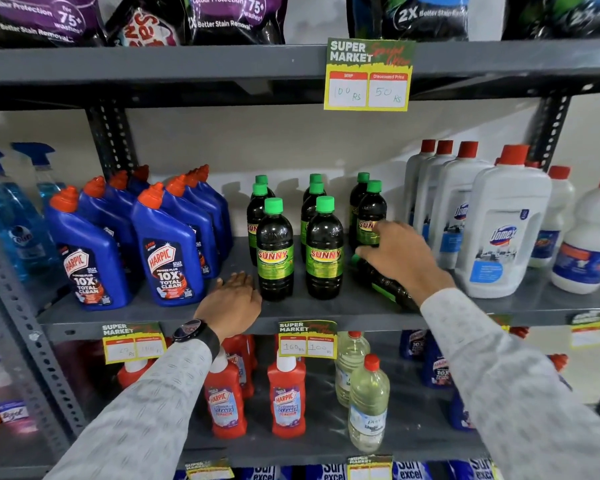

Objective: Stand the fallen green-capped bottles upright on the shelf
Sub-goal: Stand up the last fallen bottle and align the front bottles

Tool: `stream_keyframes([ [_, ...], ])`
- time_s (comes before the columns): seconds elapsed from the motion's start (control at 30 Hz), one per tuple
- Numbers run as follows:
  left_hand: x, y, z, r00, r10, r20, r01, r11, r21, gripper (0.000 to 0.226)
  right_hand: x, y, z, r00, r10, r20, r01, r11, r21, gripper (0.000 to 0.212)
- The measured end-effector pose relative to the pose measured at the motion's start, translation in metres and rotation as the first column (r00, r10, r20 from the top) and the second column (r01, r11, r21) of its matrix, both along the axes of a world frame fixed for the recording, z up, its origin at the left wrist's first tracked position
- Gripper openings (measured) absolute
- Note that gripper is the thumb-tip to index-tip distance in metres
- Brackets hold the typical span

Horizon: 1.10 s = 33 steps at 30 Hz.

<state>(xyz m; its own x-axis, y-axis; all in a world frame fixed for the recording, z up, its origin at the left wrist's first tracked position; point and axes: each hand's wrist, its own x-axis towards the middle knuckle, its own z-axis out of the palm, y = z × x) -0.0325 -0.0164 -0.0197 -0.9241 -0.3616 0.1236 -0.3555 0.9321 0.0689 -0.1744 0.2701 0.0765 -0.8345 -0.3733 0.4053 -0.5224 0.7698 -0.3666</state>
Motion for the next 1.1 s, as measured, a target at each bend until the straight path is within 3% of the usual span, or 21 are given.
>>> stream_keyframes([
  [0.13,0.000,0.000,0.000,1.000,-0.003,0.004,0.003,1.000,-0.004,0.065,-0.017,0.016,0.007,0.916,-0.129,0.381,-0.027,0.925,0.378,0.094],
  [0.23,0.002,0.002,0.002,1.000,-0.007,-0.028,0.008,1.000,0.028,0.065,-0.020,0.019,0.006,0.890,-0.174,0.421,-0.032,0.899,0.437,0.100],
  [0.4,0.005,0.005,0.004,1.000,-0.012,-0.022,0.012,0.999,0.033,0.064,-0.019,0.028,0.004,0.883,-0.116,0.455,0.006,0.972,0.236,0.093],
  [0.53,0.003,0.004,0.006,1.000,-0.014,0.023,0.014,1.000,0.012,0.065,-0.018,0.035,0.022,0.878,0.020,0.479,0.023,0.996,-0.084,0.084],
  [0.63,0.003,0.005,0.007,1.000,-0.014,0.023,0.013,1.000,0.017,0.066,-0.012,0.034,0.035,0.923,0.101,0.370,0.013,0.956,-0.292,0.070],
  [0.77,0.003,0.007,0.008,1.000,-0.003,0.031,0.002,1.000,0.028,0.066,-0.004,0.024,0.027,0.982,0.115,0.151,-0.015,0.841,-0.542,0.079],
  [0.93,0.005,0.010,0.008,1.000,-0.004,0.004,0.004,1.000,-0.001,0.064,-0.003,0.010,-0.008,1.000,0.004,0.002,-0.002,0.789,-0.614,0.084],
  [1.1,0.006,0.011,0.010,1.000,0.003,-0.011,-0.003,0.999,0.053,0.065,-0.007,0.001,-0.037,1.000,-0.003,0.018,0.013,0.775,-0.631,0.083],
])
